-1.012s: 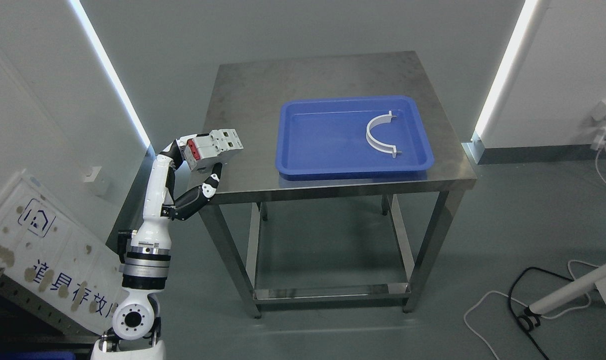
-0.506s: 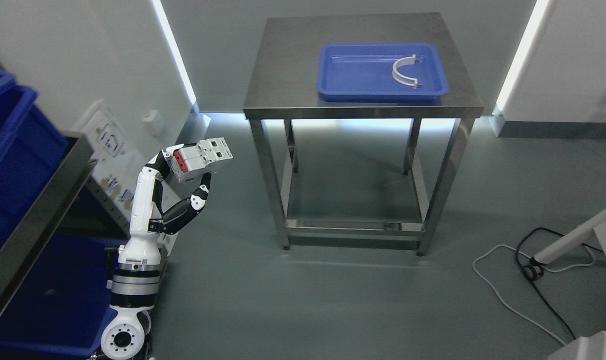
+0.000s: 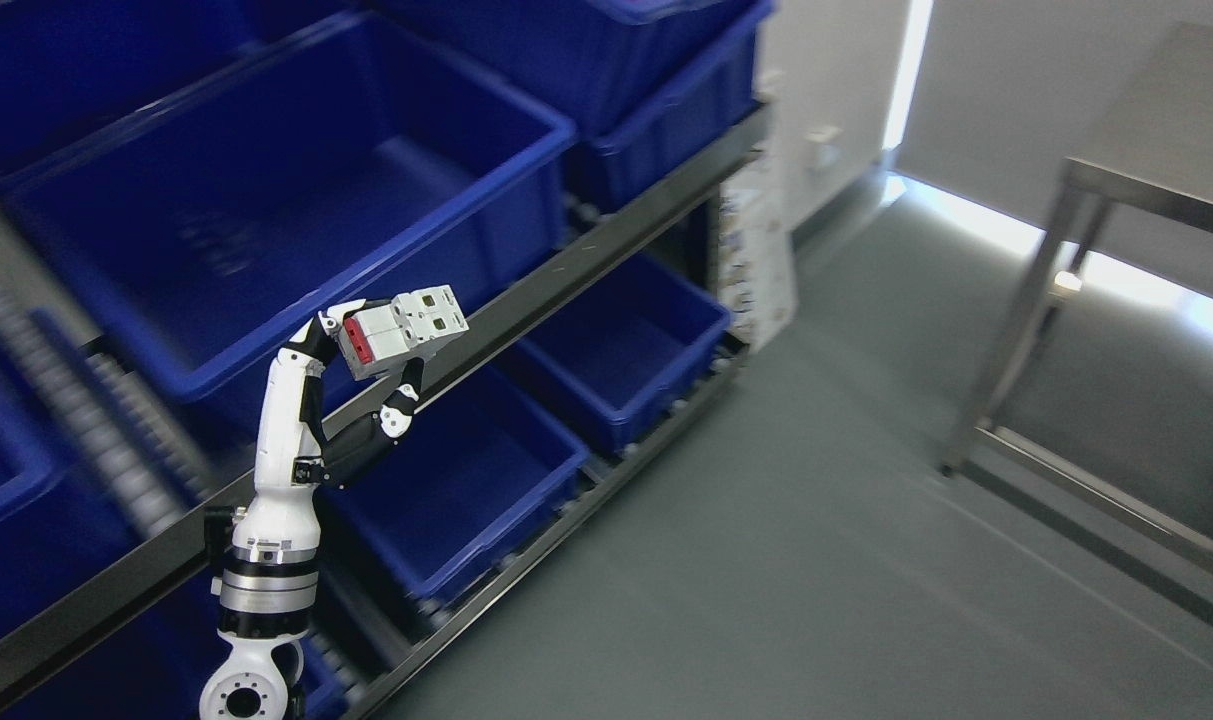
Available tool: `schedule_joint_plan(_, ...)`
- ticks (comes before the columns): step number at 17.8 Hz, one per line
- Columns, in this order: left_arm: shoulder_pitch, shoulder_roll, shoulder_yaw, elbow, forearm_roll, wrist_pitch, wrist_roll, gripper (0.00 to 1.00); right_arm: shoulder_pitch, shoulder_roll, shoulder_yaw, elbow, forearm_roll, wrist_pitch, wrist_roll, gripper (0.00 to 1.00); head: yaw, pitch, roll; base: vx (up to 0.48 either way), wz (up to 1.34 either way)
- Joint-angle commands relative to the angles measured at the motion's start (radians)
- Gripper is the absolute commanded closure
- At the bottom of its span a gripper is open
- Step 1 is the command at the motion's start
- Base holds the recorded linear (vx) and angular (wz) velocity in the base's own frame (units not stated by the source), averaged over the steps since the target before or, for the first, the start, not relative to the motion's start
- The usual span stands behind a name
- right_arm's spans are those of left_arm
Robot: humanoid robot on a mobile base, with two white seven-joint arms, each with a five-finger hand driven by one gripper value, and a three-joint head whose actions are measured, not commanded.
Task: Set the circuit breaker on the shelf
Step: 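Carry the breaker in the left hand while turning toward the bin shelves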
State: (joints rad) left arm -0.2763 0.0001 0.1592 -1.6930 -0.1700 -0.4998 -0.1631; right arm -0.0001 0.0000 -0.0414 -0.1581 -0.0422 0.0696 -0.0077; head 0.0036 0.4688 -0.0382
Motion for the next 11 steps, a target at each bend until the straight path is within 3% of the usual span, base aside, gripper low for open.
schedule_joint_plan(1, -0.137, 0.017, -0.144, -0.016, 0.015, 0.009, 0.010, 0.80, 0.015, -0.017, 0.000, -0.001, 0.001, -0.022, 0.005, 0.00, 0.0000, 0.000, 0.000, -0.304, 1.57)
schedule_joint_plan(4, -0.208, 0.017, -0.198, -0.016, 0.017, 0.069, 0.016, 0.80, 0.015, -0.017, 0.000, -0.001, -0.001, -0.022, 0.005, 0.00, 0.0000, 0.000, 0.000, -0.269, 1.50)
schedule_joint_plan(7, -0.215, 0.017, -0.169, -0.016, 0.017, 0.136, 0.001, 0.80, 0.015, -0.017, 0.000, 0.000, -0.001, -0.022, 0.005, 0.00, 0.0000, 0.000, 0.000, -0.144, 1.21)
schedule_joint_plan(11, -0.287, 0.017, -0.167, -0.002, 0.015, 0.223, -0.013, 0.80, 0.015, -0.017, 0.000, 0.000, -0.001, -0.022, 0.005, 0.00, 0.0000, 0.000, 0.000, -0.015, 0.37)
